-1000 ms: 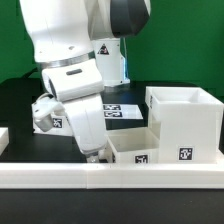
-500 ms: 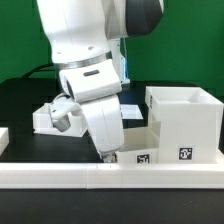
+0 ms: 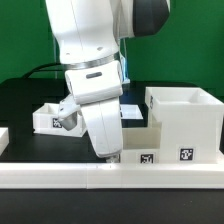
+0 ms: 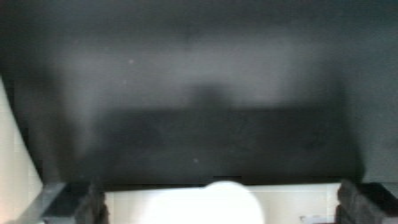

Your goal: Assemble drawer

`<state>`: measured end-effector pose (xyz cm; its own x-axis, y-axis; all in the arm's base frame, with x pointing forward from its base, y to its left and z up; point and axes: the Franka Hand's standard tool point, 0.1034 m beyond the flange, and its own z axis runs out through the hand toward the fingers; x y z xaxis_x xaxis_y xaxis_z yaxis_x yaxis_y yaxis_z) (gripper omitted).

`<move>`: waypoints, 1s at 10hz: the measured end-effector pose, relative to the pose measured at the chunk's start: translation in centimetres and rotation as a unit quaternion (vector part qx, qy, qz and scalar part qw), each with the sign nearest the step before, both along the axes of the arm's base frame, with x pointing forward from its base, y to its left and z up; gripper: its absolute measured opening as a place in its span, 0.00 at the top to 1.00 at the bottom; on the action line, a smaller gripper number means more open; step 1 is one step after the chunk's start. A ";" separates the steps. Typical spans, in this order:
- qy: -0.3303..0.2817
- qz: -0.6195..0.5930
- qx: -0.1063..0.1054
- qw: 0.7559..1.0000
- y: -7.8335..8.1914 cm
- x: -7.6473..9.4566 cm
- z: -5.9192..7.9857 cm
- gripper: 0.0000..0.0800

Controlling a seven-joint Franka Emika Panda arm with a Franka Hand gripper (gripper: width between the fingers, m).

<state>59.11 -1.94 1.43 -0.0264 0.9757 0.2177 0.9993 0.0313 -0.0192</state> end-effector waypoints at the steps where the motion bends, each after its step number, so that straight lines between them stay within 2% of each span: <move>1: 0.000 0.000 0.000 1.000 0.0 0.0 0.0 0.19; 4: 0.004 -0.048 -0.003 0.999 0.8 -0.8 -0.5 0.19; 10: -0.005 -0.024 -0.021 0.999 0.6 -0.4 -0.5 0.19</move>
Offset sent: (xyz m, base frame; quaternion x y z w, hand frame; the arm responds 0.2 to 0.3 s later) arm -0.0125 0.0366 -0.0001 -0.0011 0.0132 0.0635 0.9979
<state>58.76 -1.30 0.95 0.0186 0.9840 0.1775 0.9998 -0.0170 -0.0103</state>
